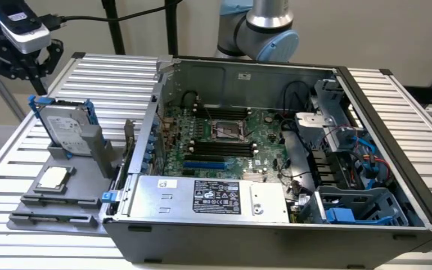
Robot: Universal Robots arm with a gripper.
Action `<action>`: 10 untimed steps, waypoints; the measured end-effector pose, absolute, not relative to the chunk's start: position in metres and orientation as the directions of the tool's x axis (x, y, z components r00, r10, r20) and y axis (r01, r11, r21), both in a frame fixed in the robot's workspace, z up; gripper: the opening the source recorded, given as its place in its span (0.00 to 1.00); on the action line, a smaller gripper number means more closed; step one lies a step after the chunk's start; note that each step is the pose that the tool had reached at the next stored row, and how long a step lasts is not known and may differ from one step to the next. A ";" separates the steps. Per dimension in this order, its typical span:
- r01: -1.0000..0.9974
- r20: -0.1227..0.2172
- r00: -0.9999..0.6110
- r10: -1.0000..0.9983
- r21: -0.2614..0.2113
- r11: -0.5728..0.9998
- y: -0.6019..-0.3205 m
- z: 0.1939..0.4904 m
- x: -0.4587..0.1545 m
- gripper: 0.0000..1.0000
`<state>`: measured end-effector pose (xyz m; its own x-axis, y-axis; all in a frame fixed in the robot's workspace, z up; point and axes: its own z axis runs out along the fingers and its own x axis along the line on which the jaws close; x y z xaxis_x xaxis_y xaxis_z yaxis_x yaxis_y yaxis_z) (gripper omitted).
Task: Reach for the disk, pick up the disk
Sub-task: 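Pick up the disk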
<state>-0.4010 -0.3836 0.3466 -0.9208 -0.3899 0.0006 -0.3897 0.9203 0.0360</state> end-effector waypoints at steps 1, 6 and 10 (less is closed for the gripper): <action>-0.407 0.001 -0.913 -0.407 0.036 0.913 -0.384 0.347 -0.401 0.11; -0.488 0.001 -0.873 -0.488 0.036 0.872 -0.384 0.347 -0.401 0.11; -0.550 0.001 -0.835 -0.550 0.036 0.834 -0.384 0.348 -0.401 0.11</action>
<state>-0.4010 -0.3836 0.3478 -0.8350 -0.5502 0.0005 -0.5499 0.8345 0.0360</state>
